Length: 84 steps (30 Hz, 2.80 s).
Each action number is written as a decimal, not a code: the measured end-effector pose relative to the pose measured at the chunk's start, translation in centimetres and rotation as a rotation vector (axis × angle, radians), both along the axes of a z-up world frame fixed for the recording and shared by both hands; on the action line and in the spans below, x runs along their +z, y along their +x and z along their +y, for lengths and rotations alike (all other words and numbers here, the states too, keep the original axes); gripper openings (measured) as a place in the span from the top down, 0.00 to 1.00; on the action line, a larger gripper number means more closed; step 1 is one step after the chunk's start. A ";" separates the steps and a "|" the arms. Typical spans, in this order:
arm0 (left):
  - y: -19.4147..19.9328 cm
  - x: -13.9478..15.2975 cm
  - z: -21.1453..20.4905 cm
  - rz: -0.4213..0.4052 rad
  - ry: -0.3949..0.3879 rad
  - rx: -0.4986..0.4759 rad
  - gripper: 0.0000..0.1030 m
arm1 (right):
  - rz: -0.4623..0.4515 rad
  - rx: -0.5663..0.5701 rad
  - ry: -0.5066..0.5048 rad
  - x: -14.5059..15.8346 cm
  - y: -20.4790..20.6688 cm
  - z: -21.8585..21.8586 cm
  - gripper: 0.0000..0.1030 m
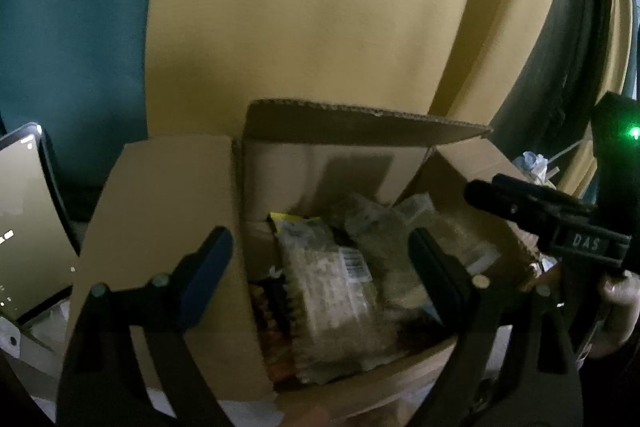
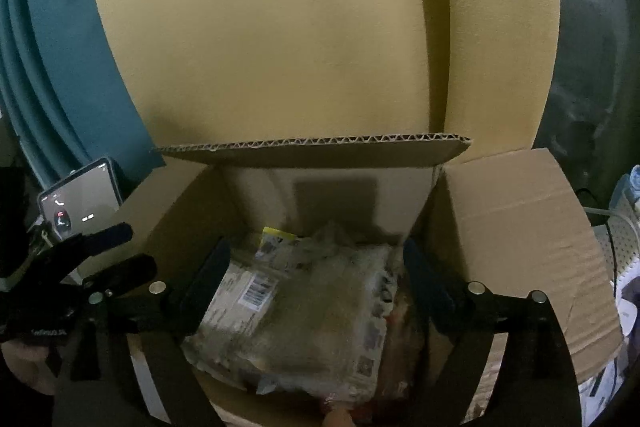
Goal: Organize snacks
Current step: 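Lower both bread packets into the box and open both grippers, then withdraw both grippers from the box toward the remaining packets on the table, then grasp the white-purple chip bag with the left gripper while the right grasps the dark foil packet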
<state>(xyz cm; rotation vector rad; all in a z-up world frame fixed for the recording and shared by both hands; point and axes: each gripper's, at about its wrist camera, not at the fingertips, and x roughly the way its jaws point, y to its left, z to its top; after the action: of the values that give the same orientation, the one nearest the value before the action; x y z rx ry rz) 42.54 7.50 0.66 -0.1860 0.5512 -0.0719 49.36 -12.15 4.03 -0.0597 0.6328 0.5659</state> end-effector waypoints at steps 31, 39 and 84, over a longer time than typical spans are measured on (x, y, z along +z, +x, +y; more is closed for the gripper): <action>-9.9 0.9 -3.8 -0.012 -0.001 -0.036 0.12 | -0.034 -0.011 -0.035 1.5 -9.5 -5.3 0.12; -11.3 -1.6 -5.5 0.051 -0.002 -0.039 0.12 | 0.002 -0.016 -0.031 -0.8 -10.8 -7.4 0.12; -13.2 -14.1 -12.9 0.354 0.144 0.060 0.12 | 0.222 0.125 -0.161 -14.7 -12.5 -10.7 0.13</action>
<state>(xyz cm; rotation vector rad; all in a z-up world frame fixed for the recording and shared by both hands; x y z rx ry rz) 29.35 -5.43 -13.42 -0.0738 0.9003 0.0610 36.88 -22.86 -10.66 -0.1901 0.8947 0.6464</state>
